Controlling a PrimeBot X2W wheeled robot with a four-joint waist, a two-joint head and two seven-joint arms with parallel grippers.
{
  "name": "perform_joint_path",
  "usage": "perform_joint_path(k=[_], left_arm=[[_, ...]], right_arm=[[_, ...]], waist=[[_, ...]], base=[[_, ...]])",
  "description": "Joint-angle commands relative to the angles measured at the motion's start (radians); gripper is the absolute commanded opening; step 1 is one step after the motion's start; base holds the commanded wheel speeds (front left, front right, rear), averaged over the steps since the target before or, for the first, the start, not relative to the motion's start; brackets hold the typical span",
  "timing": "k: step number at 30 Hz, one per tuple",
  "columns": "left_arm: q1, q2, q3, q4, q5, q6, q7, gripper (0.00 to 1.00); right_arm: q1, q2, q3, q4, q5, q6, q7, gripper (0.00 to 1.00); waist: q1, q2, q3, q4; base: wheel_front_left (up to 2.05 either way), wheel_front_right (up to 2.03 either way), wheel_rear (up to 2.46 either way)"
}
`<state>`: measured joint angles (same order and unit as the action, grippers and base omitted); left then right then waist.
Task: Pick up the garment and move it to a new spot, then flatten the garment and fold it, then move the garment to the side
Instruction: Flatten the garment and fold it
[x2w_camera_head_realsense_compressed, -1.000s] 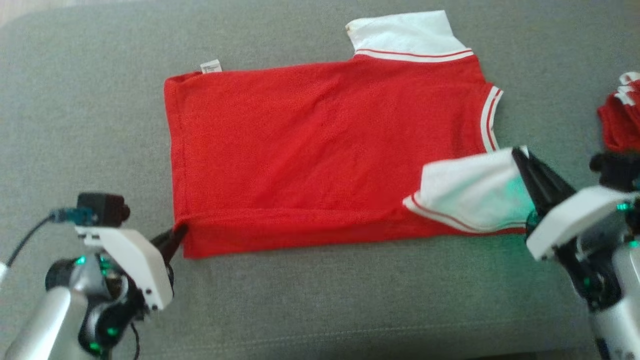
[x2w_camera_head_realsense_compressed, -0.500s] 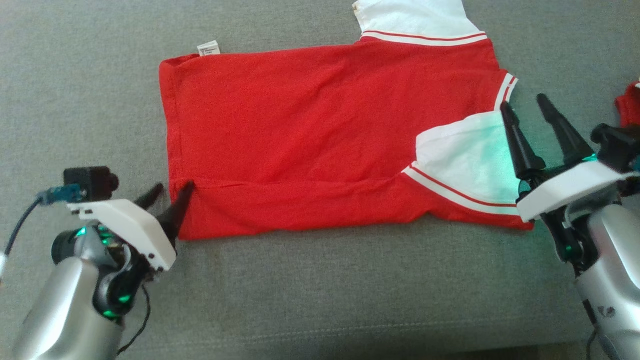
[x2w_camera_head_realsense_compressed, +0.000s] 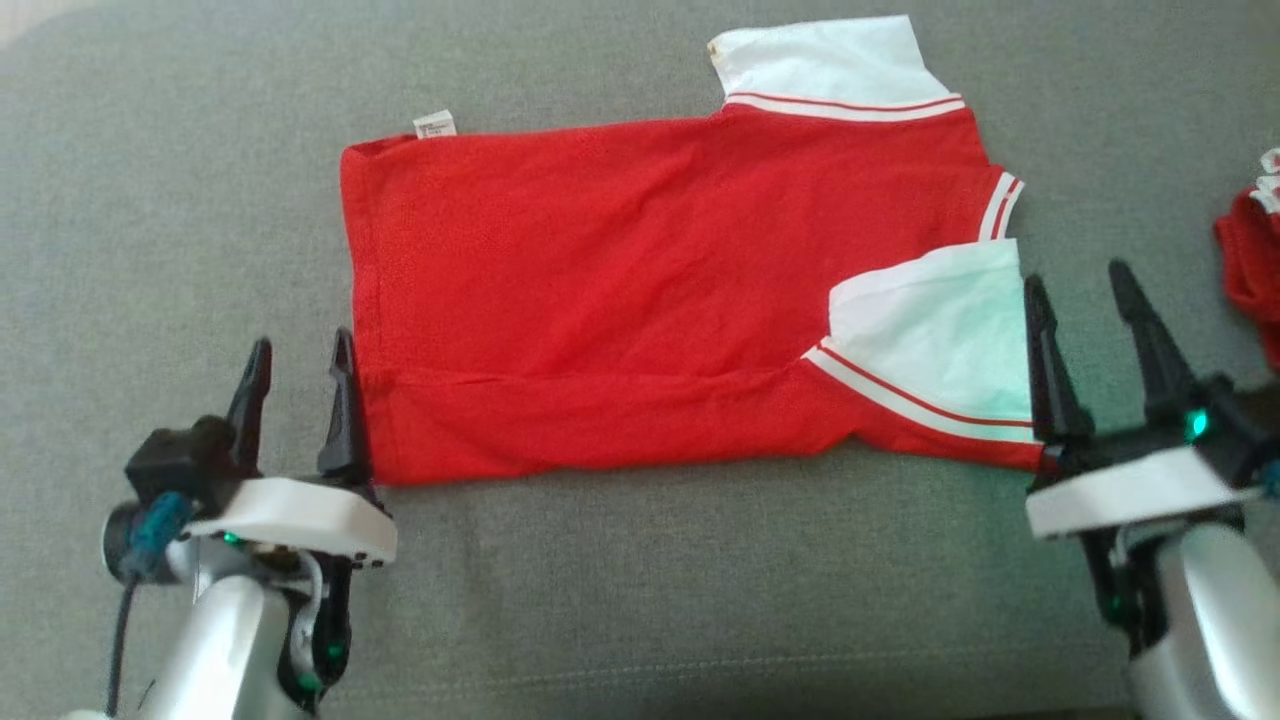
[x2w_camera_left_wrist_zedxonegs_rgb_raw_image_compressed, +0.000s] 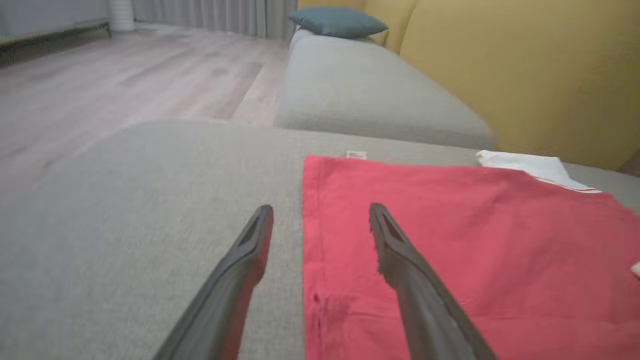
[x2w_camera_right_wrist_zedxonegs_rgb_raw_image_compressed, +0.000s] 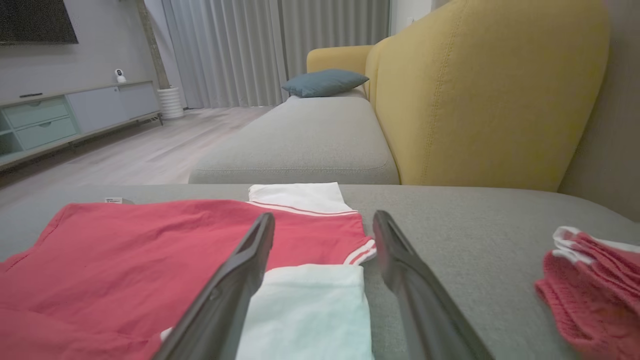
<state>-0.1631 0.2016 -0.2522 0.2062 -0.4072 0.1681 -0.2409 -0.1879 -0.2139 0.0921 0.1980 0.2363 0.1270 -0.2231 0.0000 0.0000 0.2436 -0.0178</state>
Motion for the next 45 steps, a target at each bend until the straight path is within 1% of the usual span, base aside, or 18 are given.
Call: perform_joint_path(k=[1, 6, 9, 15, 23, 26, 30, 31, 32, 36, 41, 45], left_arm=[[-0.018, 0.017, 0.03, -0.045, 0.019, 0.009, -0.013, 1.0], [0.048, 0.016, 0.014, -0.129, 0.124, 0.049, -0.02, 1.0], [0.097, 0.008, 0.016, -0.167, 0.159, 0.062, -0.02, 1.0], [0.147, -0.008, 0.024, -0.189, 0.196, 0.061, -0.021, 1.0], [0.162, -0.024, 0.04, -0.186, 0.213, 0.041, -0.021, 1.0], [0.16, -0.032, 0.044, -0.17, 0.21, 0.025, -0.021, 1.0], [0.151, -0.043, 0.041, -0.09, 0.177, -0.007, -0.017, 1.0], [0.151, -0.043, 0.041, -0.09, 0.177, -0.007, -0.017, 1.0], [0.146, -0.046, 0.039, -0.066, 0.166, -0.017, -0.01, 1.0], [0.116, -0.054, 0.036, 0.022, 0.123, -0.049, 0.033, 1.0], [0.053, -0.059, 0.039, 0.099, 0.073, -0.088, 0.089, 1.0], [0.018, -0.06, 0.041, 0.14, 0.033, -0.116, 0.15, 1.0]], right_arm=[[0.002, 0.0, 0.008, -0.047, -0.014, 0.004, 0.004, 1.0], [0.11, 0.06, -0.022, -0.153, -0.064, 0.004, 0.05, 1.0], [0.158, 0.081, -0.027, -0.188, -0.073, 0.004, 0.072, 1.0], [0.207, 0.101, -0.038, -0.223, -0.077, 0.004, 0.096, 1.0], [0.224, 0.107, -0.044, -0.238, -0.077, 0.004, 0.113, 1.0], [0.226, 0.104, -0.049, -0.23, -0.072, 0.004, 0.126, 1.0], [0.227, 0.089, -0.063, -0.174, -0.052, 0.004, 0.194, 1.0], [0.227, 0.089, -0.063, -0.174, -0.052, 0.004, 0.194, 1.0], [0.224, 0.085, -0.069, -0.159, -0.047, 0.004, 0.212, 1.0], [0.201, 0.069, -0.09, -0.107, -0.029, 0.004, 0.294, 1.0], [0.153, 0.06, -0.109, -0.057, -0.006, 0.004, 0.392, 1.0], [0.11, 0.061, -0.103, -0.026, 0.008, 0.004, 0.441, 1.0]], waist=[[0.0, 0.0, -0.009, 0.0], [0.0, 0.0, -0.033, -0.003], [0.0, 0.0, -0.046, -0.006], [0.0, 0.0, -0.062, -0.006], [0.0, 0.0, -0.075, -0.007], [0.0, 0.0, -0.074, -0.008], [0.0, 0.0, -0.059, -0.01], [0.0, 0.0, -0.059, -0.01], [0.0, 0.0, -0.054, -0.01], [0.0, 0.0, -0.029, -0.012], [0.0, 0.0, 0.008, -0.006], [0.0, 0.0, 0.03, -0.005]], base=[[0.0, 0.0, 0.0], [0.0, 0.0, 0.0], [0.0, 0.0, 0.0], [0.0, 0.0, 0.0], [0.0, 0.0, 0.0], [0.0, 0.0, 0.0], [0.0, 0.0, 0.0], [0.0, 0.0, 0.0], [0.0, 0.0, 0.0], [0.0, 0.0, 0.0], [0.0, 0.0, 0.0], [0.0, 0.0, 0.0]])
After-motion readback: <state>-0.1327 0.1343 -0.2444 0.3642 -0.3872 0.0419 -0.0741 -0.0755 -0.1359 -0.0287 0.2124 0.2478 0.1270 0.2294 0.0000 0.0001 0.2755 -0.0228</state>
